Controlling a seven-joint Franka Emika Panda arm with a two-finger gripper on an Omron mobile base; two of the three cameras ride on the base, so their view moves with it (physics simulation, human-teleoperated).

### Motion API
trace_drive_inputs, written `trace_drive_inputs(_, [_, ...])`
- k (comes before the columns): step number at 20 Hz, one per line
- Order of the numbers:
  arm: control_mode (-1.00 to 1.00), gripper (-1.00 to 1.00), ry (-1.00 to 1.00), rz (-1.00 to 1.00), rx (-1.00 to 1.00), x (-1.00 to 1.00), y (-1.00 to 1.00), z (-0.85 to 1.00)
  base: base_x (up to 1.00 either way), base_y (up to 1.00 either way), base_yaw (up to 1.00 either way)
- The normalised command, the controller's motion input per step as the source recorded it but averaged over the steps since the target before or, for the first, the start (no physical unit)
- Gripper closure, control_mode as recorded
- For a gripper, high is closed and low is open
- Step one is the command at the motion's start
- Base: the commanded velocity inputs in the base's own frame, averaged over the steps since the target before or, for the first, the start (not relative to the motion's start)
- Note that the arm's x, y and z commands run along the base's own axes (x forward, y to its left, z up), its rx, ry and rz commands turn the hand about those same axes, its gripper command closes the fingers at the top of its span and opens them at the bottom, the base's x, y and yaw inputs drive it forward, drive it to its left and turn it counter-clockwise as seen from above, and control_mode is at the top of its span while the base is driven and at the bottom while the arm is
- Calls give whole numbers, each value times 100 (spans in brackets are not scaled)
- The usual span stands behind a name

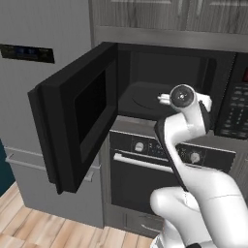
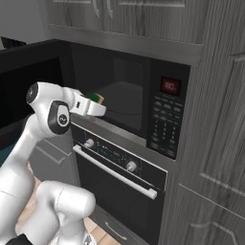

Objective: Place the sponge inside the microwave to prepare for sanitizing.

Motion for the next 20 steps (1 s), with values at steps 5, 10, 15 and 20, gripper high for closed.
trace_drive_inputs(5, [-100, 100, -2, 0, 3, 43, -2, -2, 0, 0, 0])
trace_drive_inputs(10, [-100, 100, 0, 0, 0, 48, 0, -3, 0, 0, 0])
trace_drive_inputs(15, [-100, 100, 0, 0, 0, 42, -2, -11, 0, 0, 0])
trace_drive_inputs(20, [-100, 100, 2, 0, 0, 42, -4, -16, 0, 0, 0])
